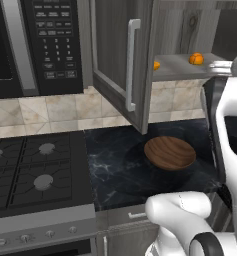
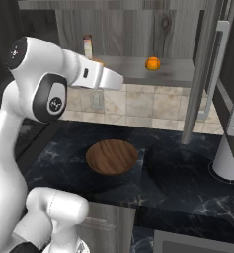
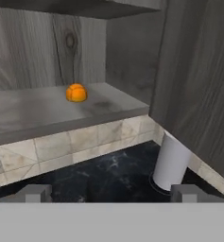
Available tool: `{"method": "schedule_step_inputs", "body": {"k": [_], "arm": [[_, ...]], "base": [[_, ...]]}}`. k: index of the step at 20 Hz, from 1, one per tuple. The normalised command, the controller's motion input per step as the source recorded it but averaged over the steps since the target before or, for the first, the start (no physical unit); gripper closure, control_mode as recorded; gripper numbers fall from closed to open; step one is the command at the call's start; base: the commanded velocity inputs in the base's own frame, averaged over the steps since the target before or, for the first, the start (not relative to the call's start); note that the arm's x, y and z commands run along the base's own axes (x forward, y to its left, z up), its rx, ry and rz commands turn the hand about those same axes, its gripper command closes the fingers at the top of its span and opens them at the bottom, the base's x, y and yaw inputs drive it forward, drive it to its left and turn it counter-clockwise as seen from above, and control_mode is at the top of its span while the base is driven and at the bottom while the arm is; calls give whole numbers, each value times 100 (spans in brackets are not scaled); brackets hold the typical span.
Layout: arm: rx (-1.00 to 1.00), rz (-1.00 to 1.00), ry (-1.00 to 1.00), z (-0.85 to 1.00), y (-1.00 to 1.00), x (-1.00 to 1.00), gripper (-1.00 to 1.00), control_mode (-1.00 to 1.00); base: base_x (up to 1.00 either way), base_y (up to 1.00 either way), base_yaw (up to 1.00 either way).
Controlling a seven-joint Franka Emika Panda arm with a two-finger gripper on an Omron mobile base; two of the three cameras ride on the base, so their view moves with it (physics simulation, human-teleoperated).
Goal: Open the cabinet. Pick the orange and orange from the cabinet and place them into the bowl. Then close the cabinet.
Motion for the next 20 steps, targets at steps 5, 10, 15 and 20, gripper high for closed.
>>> {"method": "schedule_step_inputs", "body": {"k": [5,10,15,20], "arm": [[12,3,11,5,-4,12,-100,-100],[1,1,2,0,0,11,-100,-100],[0,0,0,0,0,22,-100,-100],[0,0,0,-4,0,28,-100,-100]], "base": [[0,0,0],[0,0,0],[0,0,0],[0,0,0]]}}
